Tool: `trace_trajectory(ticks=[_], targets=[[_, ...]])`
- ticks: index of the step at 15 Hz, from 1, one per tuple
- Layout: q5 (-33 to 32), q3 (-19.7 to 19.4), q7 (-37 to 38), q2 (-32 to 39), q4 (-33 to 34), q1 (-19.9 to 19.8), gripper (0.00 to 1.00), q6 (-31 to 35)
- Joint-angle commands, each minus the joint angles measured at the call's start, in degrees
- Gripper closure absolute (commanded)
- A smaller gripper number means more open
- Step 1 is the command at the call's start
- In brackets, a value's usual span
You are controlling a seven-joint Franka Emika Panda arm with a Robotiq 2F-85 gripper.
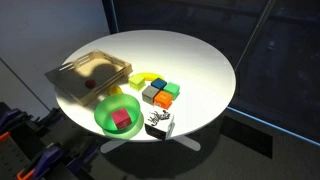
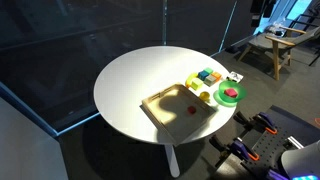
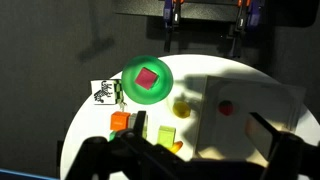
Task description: Put the light green block on the tray
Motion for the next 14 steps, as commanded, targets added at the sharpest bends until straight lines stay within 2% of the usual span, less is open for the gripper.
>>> trace_trajectory(ticks=[1, 14], targets=[[-0.14, -0.43, 0.16, 0.05, 0.18, 0.55, 0.0, -0.2], [0.21, -0.02, -0.19, 2.34, 2.09, 1.43, 0.0, 0.92]])
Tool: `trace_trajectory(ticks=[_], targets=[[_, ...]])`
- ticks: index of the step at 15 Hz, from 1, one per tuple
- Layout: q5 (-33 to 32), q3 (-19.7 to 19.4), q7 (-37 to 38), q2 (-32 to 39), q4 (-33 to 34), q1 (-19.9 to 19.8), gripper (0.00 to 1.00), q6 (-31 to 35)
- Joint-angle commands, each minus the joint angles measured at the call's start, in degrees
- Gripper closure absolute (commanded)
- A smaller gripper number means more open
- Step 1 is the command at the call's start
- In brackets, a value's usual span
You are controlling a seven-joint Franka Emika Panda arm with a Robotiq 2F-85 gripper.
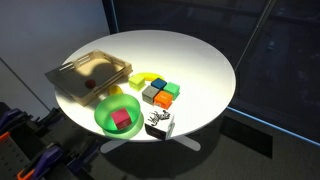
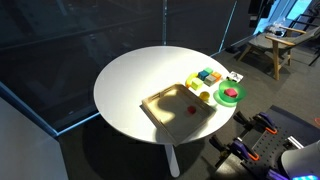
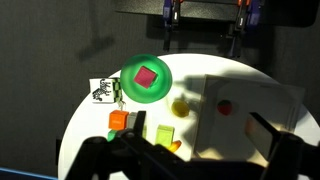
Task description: Put the light green block on the tray
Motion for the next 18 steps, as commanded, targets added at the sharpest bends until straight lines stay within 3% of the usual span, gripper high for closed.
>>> trace_trajectory(ticks=[1, 9, 18], targets=[[0.25, 0.02, -0.41, 2.14, 2.13, 1.14, 0.0, 1.06], [1.23, 0.19, -1.2, 8.77, 4.75, 2.7, 0.0, 7.51], [6.92, -0.92, -0.79, 20.45, 7.55, 1.72, 0.0, 20.5]])
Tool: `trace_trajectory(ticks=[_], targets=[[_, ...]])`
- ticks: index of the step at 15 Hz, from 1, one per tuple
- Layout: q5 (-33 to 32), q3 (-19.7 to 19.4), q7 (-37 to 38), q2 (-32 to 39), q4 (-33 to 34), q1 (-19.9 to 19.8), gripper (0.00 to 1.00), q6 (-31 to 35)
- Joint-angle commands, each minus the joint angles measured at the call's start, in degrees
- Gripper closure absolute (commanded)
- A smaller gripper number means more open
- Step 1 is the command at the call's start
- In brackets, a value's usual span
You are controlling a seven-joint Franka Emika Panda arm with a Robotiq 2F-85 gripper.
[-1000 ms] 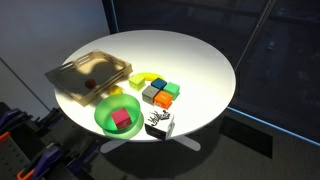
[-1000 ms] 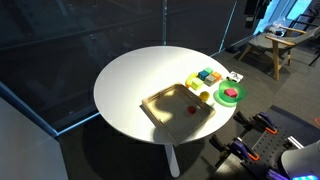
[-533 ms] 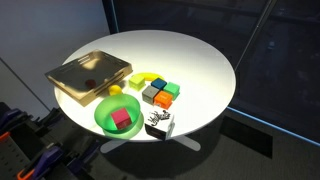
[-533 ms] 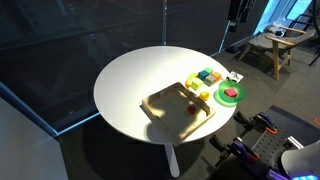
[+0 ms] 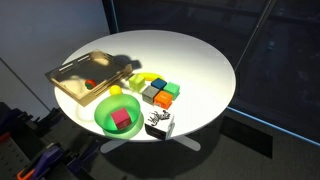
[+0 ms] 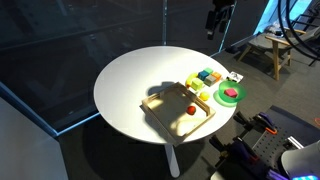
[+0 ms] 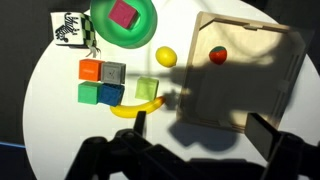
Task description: Put the light green block on the tray
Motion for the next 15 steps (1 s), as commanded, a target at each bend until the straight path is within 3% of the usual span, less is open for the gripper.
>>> trace_trajectory(ticks=[1, 7, 15], targets=[[3.61, -0.47, -0.9, 5.49, 3.37, -0.71, 0.0, 3.35], [7.85, -0.56, 1.26, 14.25, 7.07, -1.63, 0.0, 7.28], [6.79, -1.36, 5.11, 20.98, 9.91, -2.68, 0.0, 8.67]])
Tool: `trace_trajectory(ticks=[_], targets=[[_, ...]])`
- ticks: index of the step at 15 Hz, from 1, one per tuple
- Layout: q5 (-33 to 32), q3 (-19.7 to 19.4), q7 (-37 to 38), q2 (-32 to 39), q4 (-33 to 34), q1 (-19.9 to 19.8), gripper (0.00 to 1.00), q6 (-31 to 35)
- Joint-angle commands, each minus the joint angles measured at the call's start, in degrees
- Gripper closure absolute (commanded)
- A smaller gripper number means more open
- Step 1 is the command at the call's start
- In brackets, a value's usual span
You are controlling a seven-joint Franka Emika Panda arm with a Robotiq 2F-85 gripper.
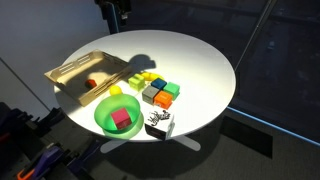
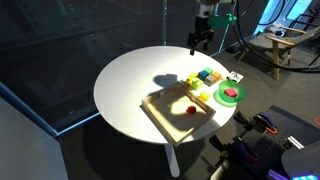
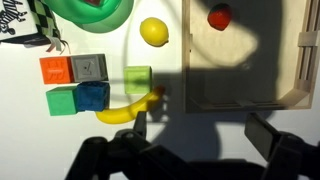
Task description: Put the light green block on the tray
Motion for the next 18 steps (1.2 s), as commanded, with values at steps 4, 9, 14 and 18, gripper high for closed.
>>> trace_trajectory(ticks=[4, 9, 14, 18], targets=[[-2.03, -0.43, -0.73, 2.81, 0.84, -0.71, 0.0, 0.34], [-6.44, -1.88, 0.92, 4.26, -0.02, -0.9, 0.0, 3.86], [-2.95, -2.23, 0.5, 7.04, 0.93, -2.76, 0.0, 6.54], [-3.43, -2.22, 0.13, 7.41, 0.23, -3.01, 0.0, 6.86]])
